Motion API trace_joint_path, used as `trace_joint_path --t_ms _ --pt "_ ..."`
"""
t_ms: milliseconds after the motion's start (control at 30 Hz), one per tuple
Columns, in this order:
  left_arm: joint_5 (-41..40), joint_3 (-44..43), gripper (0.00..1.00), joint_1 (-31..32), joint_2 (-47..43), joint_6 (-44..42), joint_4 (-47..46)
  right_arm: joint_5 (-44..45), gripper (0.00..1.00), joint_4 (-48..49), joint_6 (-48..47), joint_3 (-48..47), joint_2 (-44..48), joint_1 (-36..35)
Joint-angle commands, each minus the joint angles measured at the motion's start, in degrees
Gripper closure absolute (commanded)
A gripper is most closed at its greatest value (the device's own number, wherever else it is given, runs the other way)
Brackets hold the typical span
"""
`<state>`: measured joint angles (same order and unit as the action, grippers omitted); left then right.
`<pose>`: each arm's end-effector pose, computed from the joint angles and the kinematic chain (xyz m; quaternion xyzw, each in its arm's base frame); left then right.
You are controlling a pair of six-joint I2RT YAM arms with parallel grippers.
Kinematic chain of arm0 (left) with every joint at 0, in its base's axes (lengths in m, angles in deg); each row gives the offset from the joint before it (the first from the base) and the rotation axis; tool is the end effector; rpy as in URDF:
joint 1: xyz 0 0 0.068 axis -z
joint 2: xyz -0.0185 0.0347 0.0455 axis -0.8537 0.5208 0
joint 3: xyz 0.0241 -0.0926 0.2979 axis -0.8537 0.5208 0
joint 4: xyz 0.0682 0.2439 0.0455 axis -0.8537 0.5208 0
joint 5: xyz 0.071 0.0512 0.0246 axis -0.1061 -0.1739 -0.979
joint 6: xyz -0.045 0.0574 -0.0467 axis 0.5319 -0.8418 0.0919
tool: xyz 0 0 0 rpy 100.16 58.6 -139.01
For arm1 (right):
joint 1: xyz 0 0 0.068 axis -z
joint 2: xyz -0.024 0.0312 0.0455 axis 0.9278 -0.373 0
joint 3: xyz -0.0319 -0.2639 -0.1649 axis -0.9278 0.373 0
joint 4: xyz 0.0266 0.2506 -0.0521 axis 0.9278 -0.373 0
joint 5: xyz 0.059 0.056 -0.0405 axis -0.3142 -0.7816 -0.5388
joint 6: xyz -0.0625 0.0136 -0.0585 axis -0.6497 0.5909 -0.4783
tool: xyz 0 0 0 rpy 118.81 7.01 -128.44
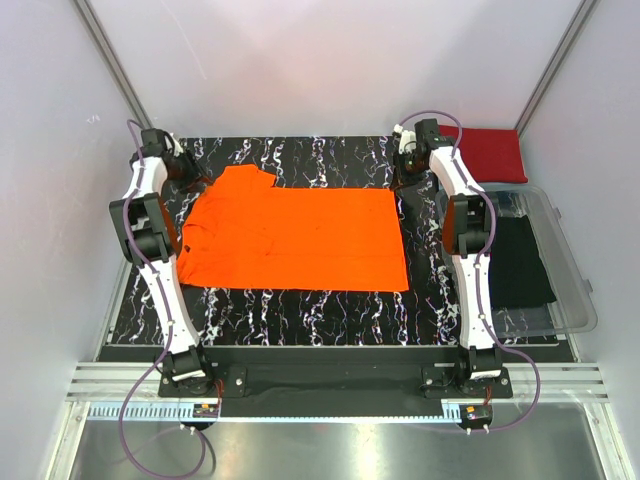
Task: Fold and stack the t-shirts
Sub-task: Fold the tshirt
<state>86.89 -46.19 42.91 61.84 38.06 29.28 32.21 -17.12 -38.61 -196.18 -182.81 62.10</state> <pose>0.5641 0.1266 0.1704 -0.2121 0.9152 -0.2013 0.2772 0.5956 0.0929 0.1445 -0.1715 0.9344 0.1888 0.2486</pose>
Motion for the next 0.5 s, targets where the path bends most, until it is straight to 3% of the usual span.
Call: trace_joint_path --t_ms 0,167,467 --pt "-2.79 -3.48 0.49 -0.38 -3.03 -0.18 -1.48 -0.18 0.89 -0.66 -1.00 -1.70 0.07 -0.24" --pt "-6.38 -0.68 0.48 -0.20 -1.89 -1.06 -1.57 -1.84 1.00 -0.57 -1.27 -2.32 -0.10 -0.24" --pt "0.37 -1.90 0.50 0.15 2.59 -2.29 -1.57 -3.69 1.00 -0.49 -0.39 -3.46 -0.37 -0.24"
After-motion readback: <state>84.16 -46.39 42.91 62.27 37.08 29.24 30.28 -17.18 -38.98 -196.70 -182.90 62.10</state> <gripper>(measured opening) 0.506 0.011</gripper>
